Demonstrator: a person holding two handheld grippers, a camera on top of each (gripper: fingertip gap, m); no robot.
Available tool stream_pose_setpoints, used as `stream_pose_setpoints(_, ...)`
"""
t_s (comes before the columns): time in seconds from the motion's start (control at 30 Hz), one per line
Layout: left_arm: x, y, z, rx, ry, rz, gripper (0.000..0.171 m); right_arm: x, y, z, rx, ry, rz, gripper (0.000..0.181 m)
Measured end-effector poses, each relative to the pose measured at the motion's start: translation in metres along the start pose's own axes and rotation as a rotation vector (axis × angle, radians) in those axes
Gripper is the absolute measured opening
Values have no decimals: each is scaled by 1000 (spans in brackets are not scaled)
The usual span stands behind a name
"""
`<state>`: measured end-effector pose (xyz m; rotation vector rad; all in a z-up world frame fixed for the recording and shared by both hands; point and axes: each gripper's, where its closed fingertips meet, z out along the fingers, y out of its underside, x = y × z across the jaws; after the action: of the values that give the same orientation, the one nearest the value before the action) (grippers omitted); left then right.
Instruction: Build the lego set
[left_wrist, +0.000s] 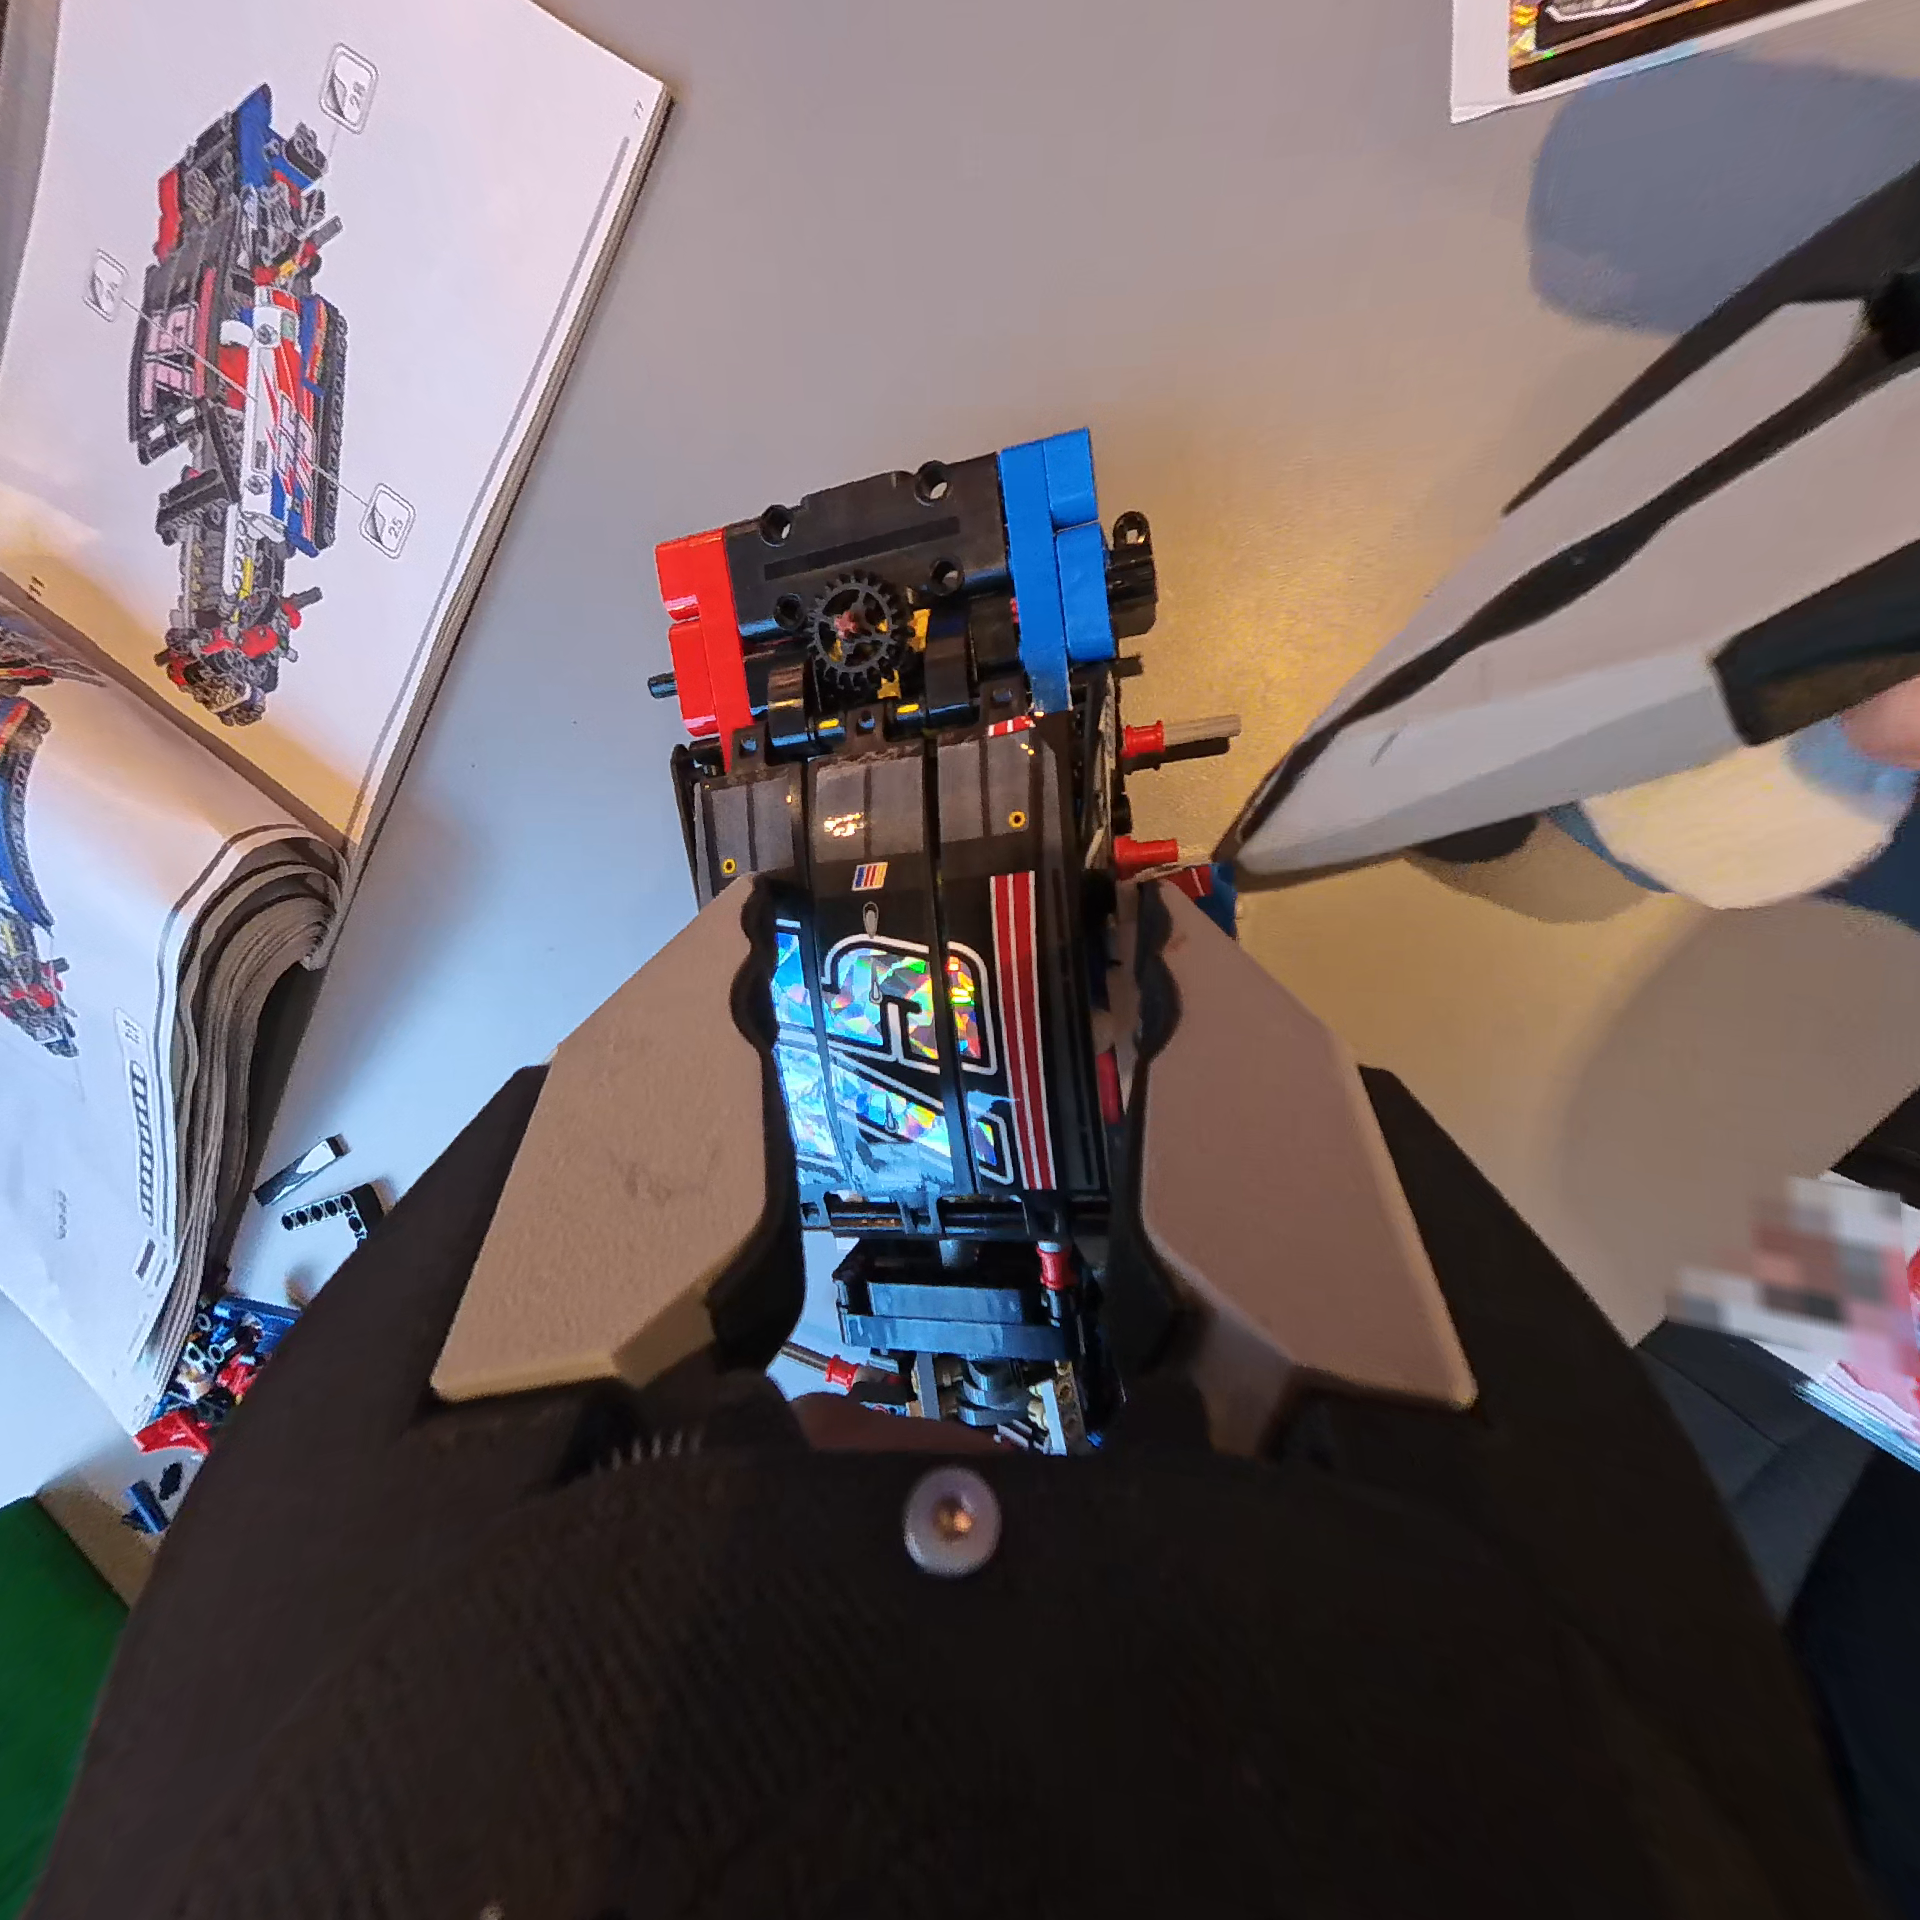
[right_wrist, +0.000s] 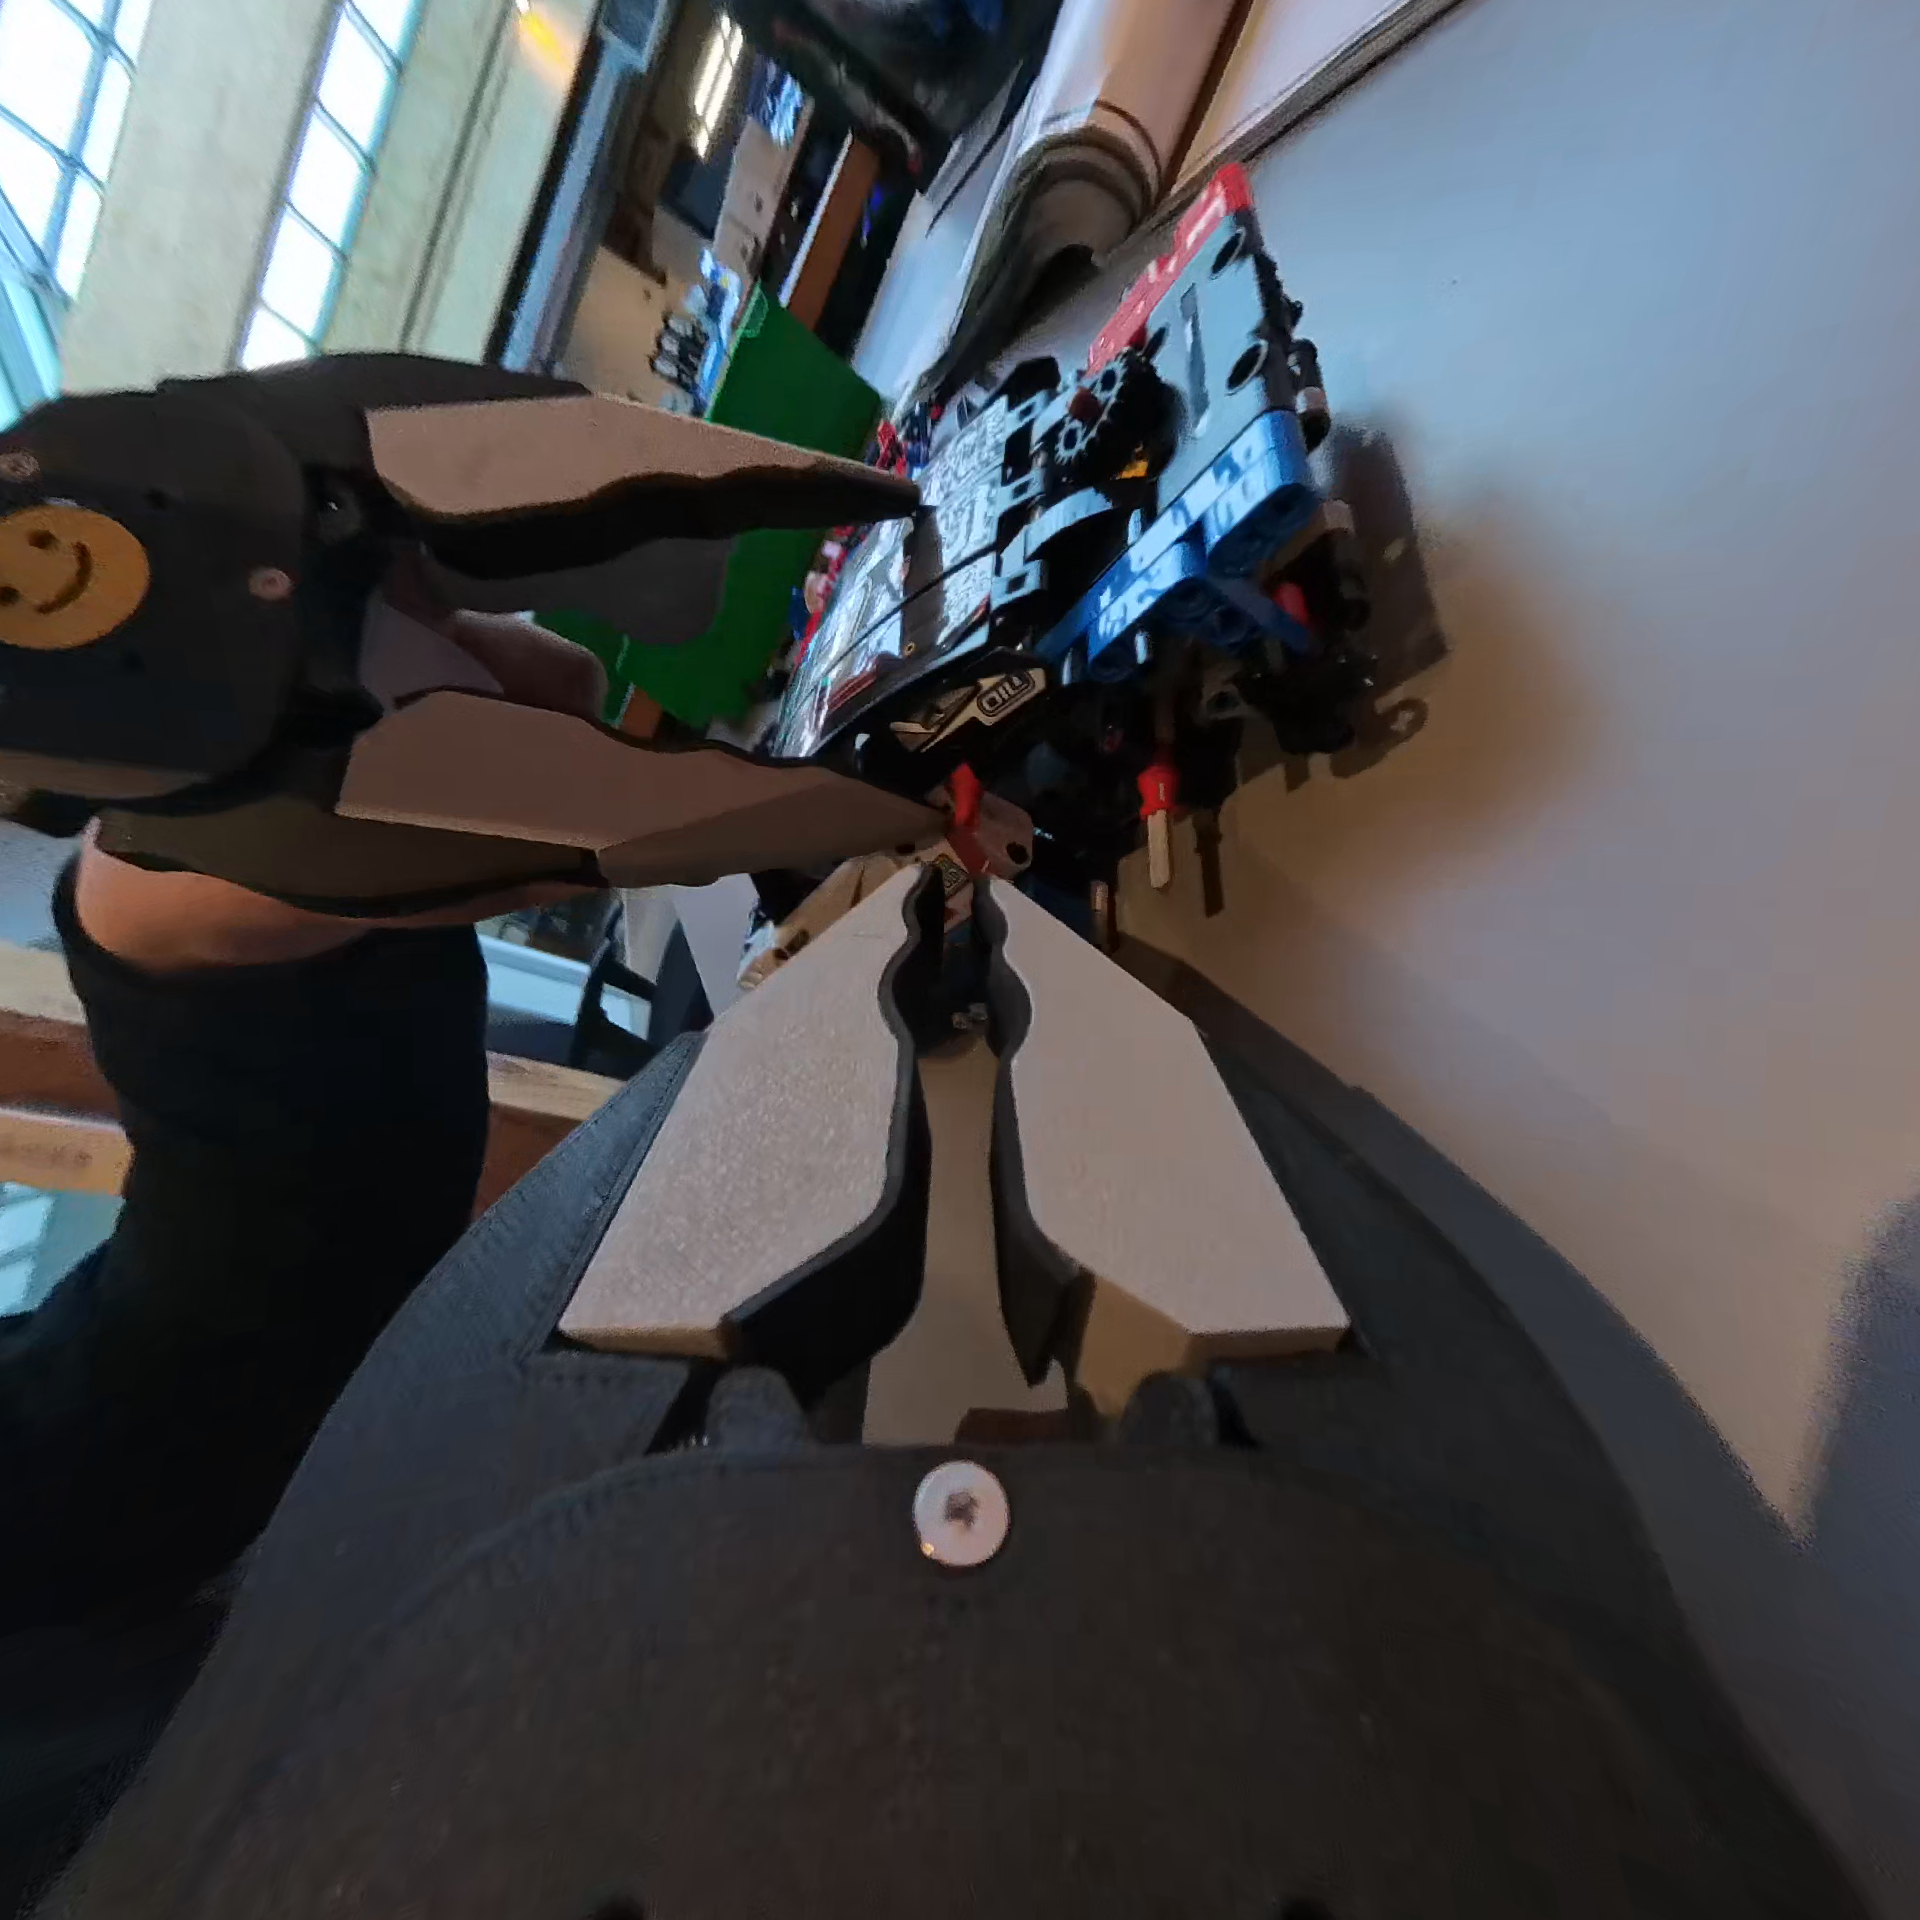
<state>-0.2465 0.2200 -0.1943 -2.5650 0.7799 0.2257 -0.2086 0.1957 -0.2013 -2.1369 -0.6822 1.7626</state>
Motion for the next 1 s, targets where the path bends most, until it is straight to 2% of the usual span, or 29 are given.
stream_pose_setpoints(0.07, 0, 0, 0, 4, 1, 1, 67, 1, 1, 3, -26, 19, -45, 9)
stream_pose_setpoints(0.17, 0, 0, 0, 6, 4, 2, 67, 6, 0, 4, -36, 76, -105, 9)
stream_pose_setpoints(1.0, -3, 2, 0, -1, -1, 8, 67, 16, 7, 15, -154, 95, -69, 12)
